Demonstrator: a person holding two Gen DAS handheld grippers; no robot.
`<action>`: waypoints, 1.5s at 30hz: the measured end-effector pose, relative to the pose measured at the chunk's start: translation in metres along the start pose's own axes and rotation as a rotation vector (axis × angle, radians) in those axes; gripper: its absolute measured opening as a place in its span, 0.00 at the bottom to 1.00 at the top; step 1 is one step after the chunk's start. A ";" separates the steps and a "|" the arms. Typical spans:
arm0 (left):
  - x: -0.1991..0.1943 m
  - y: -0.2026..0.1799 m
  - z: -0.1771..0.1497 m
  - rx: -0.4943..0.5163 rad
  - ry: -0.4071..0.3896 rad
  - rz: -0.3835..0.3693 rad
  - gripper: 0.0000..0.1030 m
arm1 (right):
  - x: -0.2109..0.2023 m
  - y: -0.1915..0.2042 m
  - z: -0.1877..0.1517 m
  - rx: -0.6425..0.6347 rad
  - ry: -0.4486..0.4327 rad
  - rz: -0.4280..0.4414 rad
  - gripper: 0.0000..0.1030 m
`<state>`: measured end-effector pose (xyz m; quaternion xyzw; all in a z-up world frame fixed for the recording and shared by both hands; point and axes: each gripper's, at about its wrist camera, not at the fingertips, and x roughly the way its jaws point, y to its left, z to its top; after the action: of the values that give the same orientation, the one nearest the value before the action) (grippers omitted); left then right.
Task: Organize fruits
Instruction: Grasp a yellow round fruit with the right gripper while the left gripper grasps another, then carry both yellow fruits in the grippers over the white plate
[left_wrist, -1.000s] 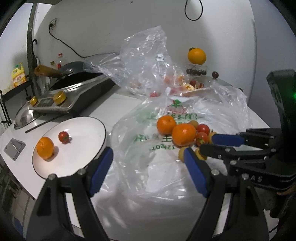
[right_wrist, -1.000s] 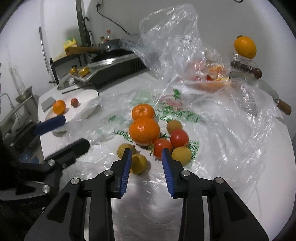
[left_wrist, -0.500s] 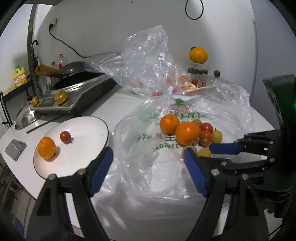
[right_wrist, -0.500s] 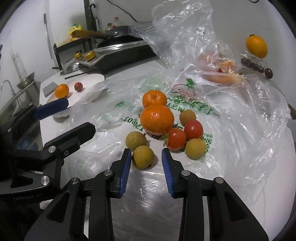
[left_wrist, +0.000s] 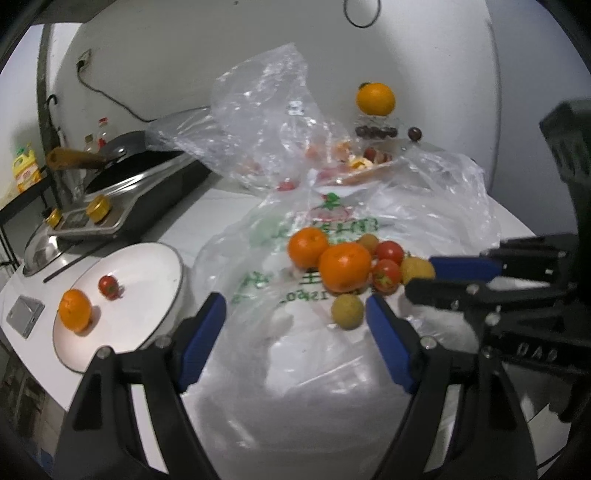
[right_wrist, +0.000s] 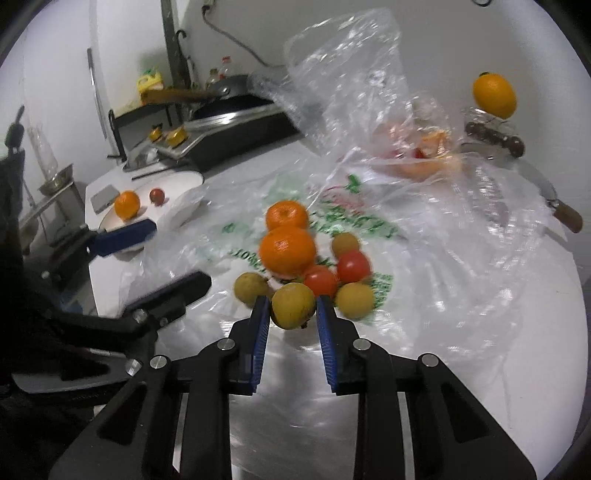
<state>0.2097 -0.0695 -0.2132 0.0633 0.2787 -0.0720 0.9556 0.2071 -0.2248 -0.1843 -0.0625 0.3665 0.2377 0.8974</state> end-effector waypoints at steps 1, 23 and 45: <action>0.002 -0.002 0.001 0.005 0.001 -0.001 0.75 | -0.003 -0.003 0.000 0.005 -0.010 0.001 0.27; 0.046 -0.039 0.010 0.097 0.158 -0.060 0.39 | -0.019 -0.039 0.005 0.078 -0.084 0.075 0.27; 0.022 0.001 0.015 0.028 0.136 -0.153 0.25 | -0.022 -0.032 0.024 0.104 -0.132 0.057 0.27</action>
<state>0.2355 -0.0728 -0.2125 0.0599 0.3460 -0.1444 0.9251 0.2238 -0.2545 -0.1543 0.0104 0.3200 0.2476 0.9144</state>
